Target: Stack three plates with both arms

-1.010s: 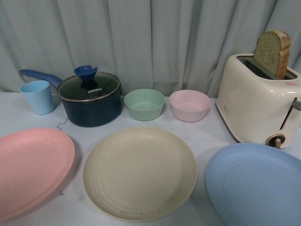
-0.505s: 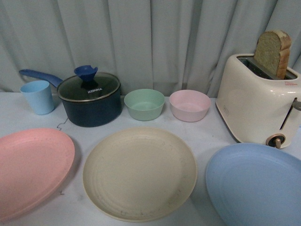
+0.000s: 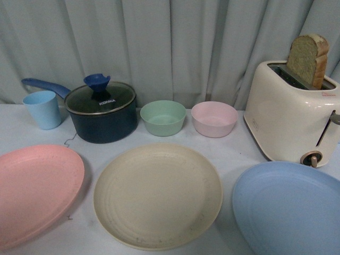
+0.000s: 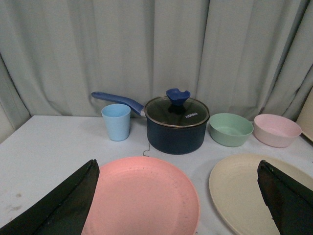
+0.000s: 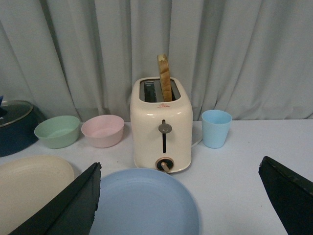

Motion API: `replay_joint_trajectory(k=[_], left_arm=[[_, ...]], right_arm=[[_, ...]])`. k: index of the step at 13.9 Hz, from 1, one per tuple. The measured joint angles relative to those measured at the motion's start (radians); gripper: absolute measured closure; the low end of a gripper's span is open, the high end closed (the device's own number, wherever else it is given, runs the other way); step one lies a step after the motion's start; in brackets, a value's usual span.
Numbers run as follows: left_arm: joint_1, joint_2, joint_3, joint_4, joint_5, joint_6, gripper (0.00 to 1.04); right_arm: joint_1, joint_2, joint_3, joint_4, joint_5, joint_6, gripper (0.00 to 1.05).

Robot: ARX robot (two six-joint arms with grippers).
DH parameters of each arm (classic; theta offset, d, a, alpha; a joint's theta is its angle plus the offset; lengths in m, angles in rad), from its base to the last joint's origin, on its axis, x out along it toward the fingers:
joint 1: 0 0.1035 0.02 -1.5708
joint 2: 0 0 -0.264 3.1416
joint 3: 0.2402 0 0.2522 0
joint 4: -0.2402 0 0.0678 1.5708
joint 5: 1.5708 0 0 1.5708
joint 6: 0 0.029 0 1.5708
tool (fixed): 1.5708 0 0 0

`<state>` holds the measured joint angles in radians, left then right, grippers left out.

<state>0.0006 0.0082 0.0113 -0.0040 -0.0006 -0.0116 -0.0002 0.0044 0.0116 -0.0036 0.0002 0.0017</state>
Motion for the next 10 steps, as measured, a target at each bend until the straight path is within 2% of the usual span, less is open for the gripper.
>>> replay_joint_trajectory(k=[10], left_arm=[[0.000, 0.000, 0.000, 0.000, 0.000, 0.000, 0.07]], right_arm=[[0.000, 0.000, 0.000, 0.000, 0.000, 0.000, 0.06]])
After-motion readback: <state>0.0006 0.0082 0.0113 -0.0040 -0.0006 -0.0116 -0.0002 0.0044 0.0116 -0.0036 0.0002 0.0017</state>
